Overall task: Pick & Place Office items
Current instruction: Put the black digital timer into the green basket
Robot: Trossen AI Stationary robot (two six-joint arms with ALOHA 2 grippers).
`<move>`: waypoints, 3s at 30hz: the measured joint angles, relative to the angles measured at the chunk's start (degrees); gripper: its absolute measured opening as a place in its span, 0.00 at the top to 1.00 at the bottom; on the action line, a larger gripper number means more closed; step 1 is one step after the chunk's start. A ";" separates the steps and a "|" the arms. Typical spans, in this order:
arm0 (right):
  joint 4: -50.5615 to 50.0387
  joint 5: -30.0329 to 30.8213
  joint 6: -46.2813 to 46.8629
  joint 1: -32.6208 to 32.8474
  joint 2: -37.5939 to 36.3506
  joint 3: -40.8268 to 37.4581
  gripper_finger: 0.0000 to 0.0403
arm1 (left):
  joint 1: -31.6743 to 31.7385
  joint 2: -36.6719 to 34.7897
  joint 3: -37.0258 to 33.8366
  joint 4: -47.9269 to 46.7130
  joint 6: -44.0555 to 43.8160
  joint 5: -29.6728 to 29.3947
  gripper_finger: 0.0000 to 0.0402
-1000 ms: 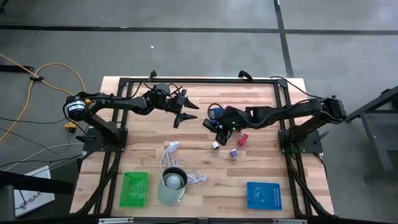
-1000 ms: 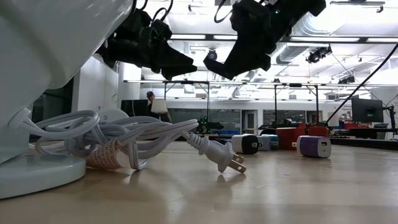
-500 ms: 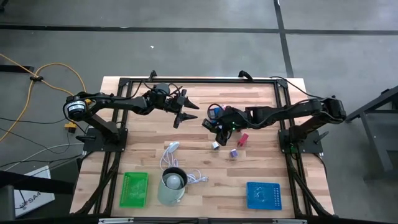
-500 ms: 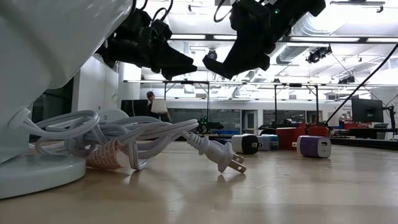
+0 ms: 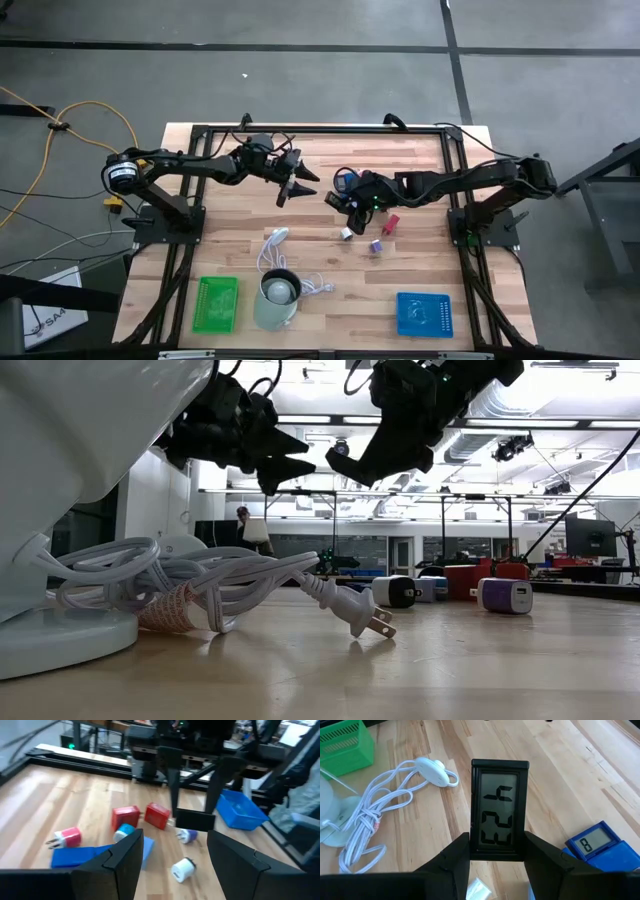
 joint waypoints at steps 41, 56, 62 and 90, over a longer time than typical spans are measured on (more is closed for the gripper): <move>8.02 -2.76 -4.05 0.57 0.00 0.00 0.64 | -9.07 0.00 0.00 4.46 5.06 -5.26 0.47; 9.77 -2.68 -4.45 0.52 0.00 0.00 0.64 | -9.12 0.00 0.00 6.54 3.71 -6.29 0.47; 9.77 -2.71 -4.45 0.52 0.00 0.00 0.64 | -9.12 0.00 0.00 6.51 3.55 -6.27 0.47; 9.70 -2.79 -4.47 0.52 0.00 0.00 0.64 | -9.10 0.00 0.00 6.86 3.53 -6.27 0.60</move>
